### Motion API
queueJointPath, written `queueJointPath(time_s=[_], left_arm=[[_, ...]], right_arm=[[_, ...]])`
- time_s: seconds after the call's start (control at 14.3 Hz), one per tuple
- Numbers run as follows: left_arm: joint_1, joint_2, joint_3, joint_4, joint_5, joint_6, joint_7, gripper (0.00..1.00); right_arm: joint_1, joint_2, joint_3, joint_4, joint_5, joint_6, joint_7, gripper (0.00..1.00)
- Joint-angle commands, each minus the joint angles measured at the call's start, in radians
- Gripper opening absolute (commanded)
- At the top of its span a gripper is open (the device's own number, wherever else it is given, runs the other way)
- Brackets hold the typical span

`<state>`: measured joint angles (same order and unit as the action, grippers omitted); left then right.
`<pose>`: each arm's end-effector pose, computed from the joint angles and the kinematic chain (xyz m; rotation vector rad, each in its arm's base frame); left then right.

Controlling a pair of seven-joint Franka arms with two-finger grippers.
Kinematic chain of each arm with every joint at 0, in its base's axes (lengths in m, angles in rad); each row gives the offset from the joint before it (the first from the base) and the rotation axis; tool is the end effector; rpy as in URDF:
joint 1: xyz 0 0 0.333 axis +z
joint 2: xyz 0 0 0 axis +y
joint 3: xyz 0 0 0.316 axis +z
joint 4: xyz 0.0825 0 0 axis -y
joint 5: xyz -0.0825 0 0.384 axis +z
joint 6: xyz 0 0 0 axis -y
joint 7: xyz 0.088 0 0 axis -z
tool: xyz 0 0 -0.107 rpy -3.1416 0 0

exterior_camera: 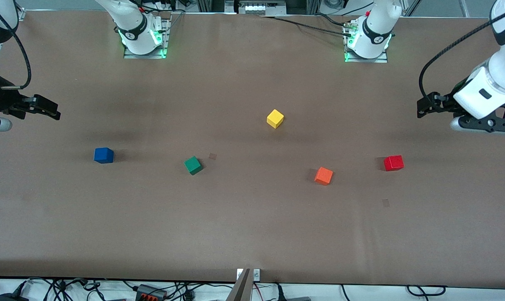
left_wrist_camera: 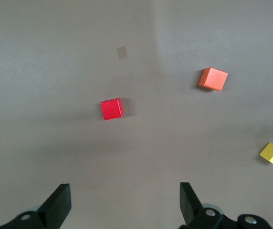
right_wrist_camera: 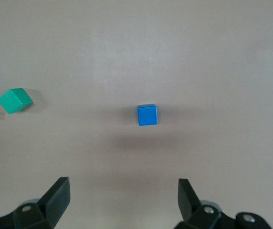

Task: Pass red block to right arm, stack on blue
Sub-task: 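Lower the left gripper onto the red cube while the right gripper advances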

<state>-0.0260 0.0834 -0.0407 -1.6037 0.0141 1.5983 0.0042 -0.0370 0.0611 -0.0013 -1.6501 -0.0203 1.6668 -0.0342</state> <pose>0.5765 -0.0362 0.5641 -3.1231 0.1124 0.1381 0.5761 -0.0240 0.5605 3.1222 -0.0027 -0.0704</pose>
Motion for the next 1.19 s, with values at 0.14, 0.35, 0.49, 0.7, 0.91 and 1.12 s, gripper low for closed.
queueJointPath(time_s=[0.14,0.35,0.49,0.7,0.91,1.12], left_arm=[[0.001,0.107,-0.001,0.048,-0.005,-0.018,-0.01,1.0],[0.055,0.185,0.002,0.031,-0.005,0.052,-0.009,1.0],[0.093,0.24,0.001,0.031,-0.006,0.077,-0.009,1.0],[0.118,0.265,0.001,-0.065,-0.005,0.202,0.008,1.0],[0.12,0.248,0.002,-0.263,-0.005,0.436,0.019,1.0],[0.132,0.268,0.002,-0.363,-0.005,0.642,0.019,1.0]], right_arm=[[-0.004,-0.017,0.006,-0.013,-0.015,-0.033,-0.003,1.0],[-0.004,-0.018,0.004,-0.013,-0.013,-0.025,0.005,1.0],[-0.004,-0.021,0.004,-0.017,-0.015,-0.028,0.005,1.0],[-0.004,-0.026,0.006,-0.017,-0.009,-0.03,0.007,1.0],[0.023,-0.021,0.012,-0.011,0.005,-0.033,0.004,1.0],[0.04,-0.014,0.007,-0.01,0.011,-0.057,-0.003,1.0]])
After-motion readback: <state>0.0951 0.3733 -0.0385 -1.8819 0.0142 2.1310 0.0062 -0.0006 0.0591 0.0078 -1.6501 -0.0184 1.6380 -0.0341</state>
